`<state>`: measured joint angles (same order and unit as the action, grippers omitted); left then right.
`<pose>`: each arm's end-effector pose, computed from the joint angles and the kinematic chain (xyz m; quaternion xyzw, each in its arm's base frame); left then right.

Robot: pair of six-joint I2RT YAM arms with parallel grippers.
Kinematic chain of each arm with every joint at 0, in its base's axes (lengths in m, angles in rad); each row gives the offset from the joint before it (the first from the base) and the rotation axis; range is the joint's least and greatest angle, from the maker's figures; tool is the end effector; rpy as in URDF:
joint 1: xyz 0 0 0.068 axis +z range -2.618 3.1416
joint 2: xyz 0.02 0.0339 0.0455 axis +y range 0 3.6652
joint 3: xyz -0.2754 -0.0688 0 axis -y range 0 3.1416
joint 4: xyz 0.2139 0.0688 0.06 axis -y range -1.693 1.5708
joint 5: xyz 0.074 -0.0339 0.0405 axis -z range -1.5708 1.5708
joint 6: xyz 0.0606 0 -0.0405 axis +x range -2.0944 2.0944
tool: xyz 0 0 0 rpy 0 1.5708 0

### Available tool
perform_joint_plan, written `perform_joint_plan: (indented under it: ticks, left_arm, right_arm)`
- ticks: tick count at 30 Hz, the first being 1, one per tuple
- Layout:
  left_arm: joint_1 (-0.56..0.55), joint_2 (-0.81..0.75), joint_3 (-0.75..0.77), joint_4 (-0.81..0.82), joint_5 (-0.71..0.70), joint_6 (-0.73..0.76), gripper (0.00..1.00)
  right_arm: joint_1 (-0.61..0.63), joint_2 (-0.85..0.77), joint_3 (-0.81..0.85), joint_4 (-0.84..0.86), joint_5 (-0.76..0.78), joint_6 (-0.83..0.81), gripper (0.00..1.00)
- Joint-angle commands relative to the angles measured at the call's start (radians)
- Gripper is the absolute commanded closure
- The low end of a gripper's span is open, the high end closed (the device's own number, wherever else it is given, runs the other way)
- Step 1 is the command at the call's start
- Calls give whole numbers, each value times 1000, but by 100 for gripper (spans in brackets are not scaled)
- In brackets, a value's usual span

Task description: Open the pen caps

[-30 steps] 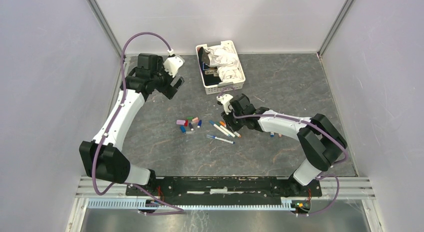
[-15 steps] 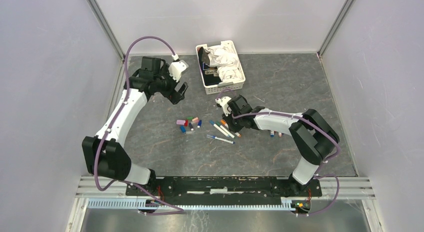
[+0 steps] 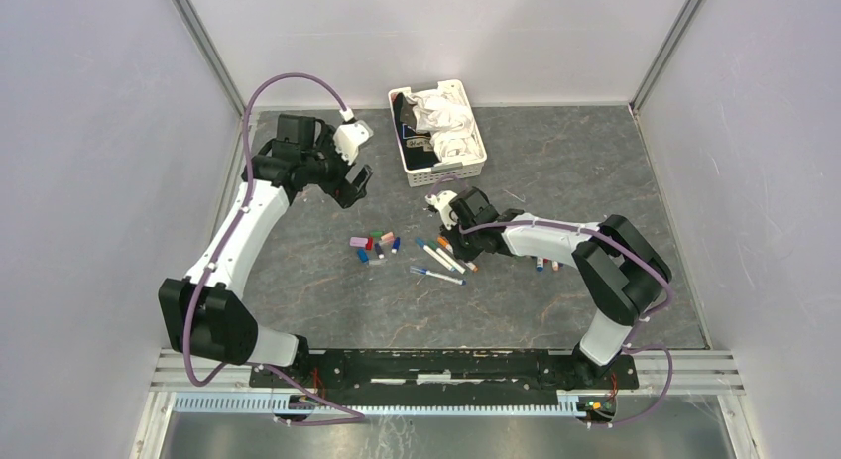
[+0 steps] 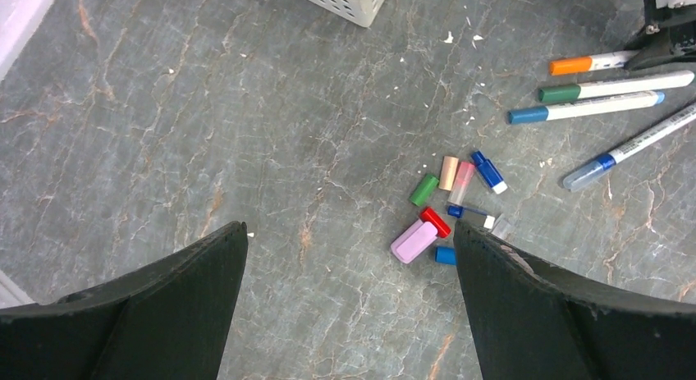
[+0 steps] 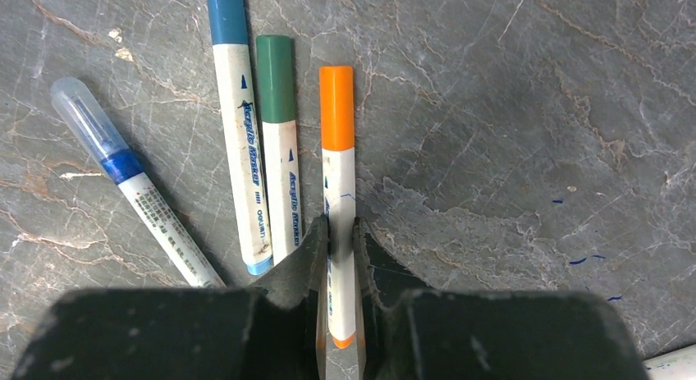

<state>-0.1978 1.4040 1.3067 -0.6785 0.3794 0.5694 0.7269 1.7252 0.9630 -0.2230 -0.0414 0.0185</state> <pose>0.2760 -0.0782 0.3328 0.4066 0.8124 -0.1006 0.4057 0.2471 0.2231 0.1692 -0.3376 0.8957 0.1235 0.2615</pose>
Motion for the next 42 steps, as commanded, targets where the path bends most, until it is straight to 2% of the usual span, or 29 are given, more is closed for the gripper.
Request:
perform_joint_plan:
  ticks: [1,9,17,21,30,42]
  left_arm:
    - [0,-11,-30,-2,60,94,0]
    - [0,24,-20,-107,161,232,0]
    - [-31,0,-50,-206,322,410,0]
    - [-100,11,-35,-282,287,489,0]
    - [-170,63,23,-339,237,522,0]
    - [-273,76,7,-375,102,683,3]
  right_arm:
    - [-1,-17,42,-27,21,-41,100]
    - [-61,-74,83,-64,-92,-54,100]
    - [-119,-75,176,-140,-516,-39,100]
    - [-120,-48,204,-144,-644,-20,100]
    - [-121,-20,221,-137,-748,21,100]
    - [-109,17,204,-87,-919,58,100]
